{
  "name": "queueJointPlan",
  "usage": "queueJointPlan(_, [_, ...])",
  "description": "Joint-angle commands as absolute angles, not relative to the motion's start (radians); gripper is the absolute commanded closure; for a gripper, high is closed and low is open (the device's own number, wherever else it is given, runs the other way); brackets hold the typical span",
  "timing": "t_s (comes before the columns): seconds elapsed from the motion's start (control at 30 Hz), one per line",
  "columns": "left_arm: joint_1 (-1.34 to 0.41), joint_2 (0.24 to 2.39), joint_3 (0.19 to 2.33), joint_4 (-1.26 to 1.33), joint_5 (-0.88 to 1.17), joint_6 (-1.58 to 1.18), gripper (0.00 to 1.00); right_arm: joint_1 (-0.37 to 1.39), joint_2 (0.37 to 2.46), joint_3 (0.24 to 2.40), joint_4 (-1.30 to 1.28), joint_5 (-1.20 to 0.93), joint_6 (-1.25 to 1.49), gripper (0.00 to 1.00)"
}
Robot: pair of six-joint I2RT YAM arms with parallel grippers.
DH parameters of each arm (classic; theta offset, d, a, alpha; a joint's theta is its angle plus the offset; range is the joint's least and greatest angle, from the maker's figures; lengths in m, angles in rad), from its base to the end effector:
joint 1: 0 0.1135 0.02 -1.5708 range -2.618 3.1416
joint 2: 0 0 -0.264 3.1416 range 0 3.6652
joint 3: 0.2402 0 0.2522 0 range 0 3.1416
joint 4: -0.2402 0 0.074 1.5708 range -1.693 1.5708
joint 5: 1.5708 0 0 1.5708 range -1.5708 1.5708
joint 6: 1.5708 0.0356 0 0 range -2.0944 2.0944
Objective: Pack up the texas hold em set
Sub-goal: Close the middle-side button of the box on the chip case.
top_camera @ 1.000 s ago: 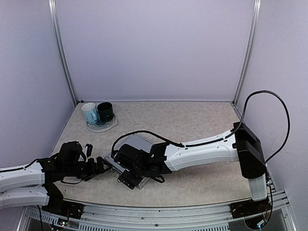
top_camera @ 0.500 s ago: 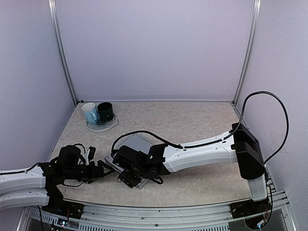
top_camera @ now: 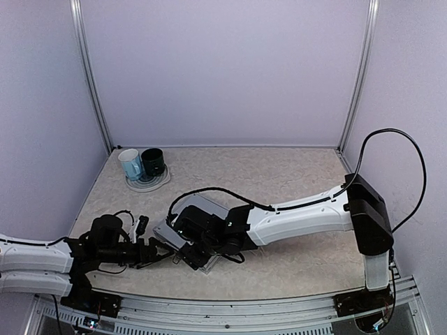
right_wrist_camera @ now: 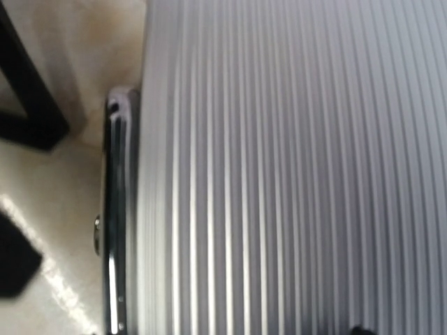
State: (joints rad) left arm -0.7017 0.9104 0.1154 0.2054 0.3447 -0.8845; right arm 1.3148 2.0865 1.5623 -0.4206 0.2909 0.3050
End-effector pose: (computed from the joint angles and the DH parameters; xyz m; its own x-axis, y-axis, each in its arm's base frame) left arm 0.1158 -0.1136 0.1294 -0.9050 -0.1884 -0.3813 0.1924 0.6183 -0.7620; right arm 0.1252 0.4382 0.1849 -0.4613 -0.6261 -0.6287 -0.7818 0.6219 -0.0458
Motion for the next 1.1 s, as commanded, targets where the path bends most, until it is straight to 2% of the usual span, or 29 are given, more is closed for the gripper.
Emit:
queueJointPlan(0.0, [-0.745, 0.995, 0.147, 0.32, 0.368, -0.857, 0.11, 1.268, 2.093, 1.515, -0.505, 0.29, 0.305, 0.25])
queueJointPlan(0.67, [-0.756, 1.235, 0.168, 0.536, 0.449, -0.984, 0.1, 1.267, 2.101, 1.489, -0.485, 0.253, 0.314, 0.27])
queueJointPlan(1.07, [-0.755, 1.284, 0.151, 0.658, 0.454, -1.039, 0.09, 1.269, 2.082, 1.464, -0.467, 0.236, 0.312, 0.28])
